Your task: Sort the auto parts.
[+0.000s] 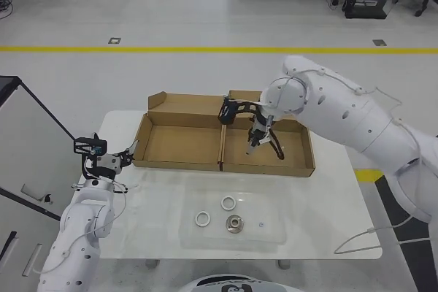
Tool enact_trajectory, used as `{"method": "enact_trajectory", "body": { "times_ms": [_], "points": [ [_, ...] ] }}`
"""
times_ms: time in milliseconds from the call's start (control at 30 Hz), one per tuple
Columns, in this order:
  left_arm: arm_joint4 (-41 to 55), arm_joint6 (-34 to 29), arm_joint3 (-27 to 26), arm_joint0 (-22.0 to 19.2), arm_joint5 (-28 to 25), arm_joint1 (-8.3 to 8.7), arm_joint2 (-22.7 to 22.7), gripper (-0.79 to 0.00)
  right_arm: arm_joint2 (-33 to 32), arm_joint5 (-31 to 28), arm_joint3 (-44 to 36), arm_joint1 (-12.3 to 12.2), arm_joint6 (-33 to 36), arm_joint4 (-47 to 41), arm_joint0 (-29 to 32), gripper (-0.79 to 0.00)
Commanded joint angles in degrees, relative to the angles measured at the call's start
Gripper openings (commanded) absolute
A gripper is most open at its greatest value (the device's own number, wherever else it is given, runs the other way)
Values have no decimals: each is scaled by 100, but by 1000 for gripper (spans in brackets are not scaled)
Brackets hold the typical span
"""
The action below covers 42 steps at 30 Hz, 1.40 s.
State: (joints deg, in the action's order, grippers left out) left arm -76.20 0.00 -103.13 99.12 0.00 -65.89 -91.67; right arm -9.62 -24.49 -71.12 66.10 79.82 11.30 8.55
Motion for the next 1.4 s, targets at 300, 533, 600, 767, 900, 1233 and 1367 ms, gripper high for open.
{"method": "enact_trajectory", "body": {
  "times_ms": [300, 533, 600, 767, 900, 1233, 1367],
  "points": [
    [0, 0, 0, 0, 0, 0, 0, 0, -12, 534, -1272, -348, 535, -76, 125, 0],
    [0, 0, 0, 0, 0, 0, 0, 0, -12, 440, -1699, -536, 442, 40, 221, 0],
    [0, 0, 0, 0, 0, 0, 0, 0, -12, 440, -1699, -536, 442, 40, 221, 0],
    [0, 0, 0, 0, 0, 0, 0, 0, -12, 440, -1699, -536, 442, 40, 221, 0],
    [0, 0, 0, 0, 0, 0, 0, 0, -12, 446, -1700, -536, 411, 57, 236, 0],
    [0, 0, 0, 0, 0, 0, 0, 0, -12, 533, -2416, -690, 533, 2, 459, 0],
    [0, 0, 0, 0, 0, 0, 0, 0, -12, 774, -2717, -710, 775, -252, 556, 0]
  ]
}}
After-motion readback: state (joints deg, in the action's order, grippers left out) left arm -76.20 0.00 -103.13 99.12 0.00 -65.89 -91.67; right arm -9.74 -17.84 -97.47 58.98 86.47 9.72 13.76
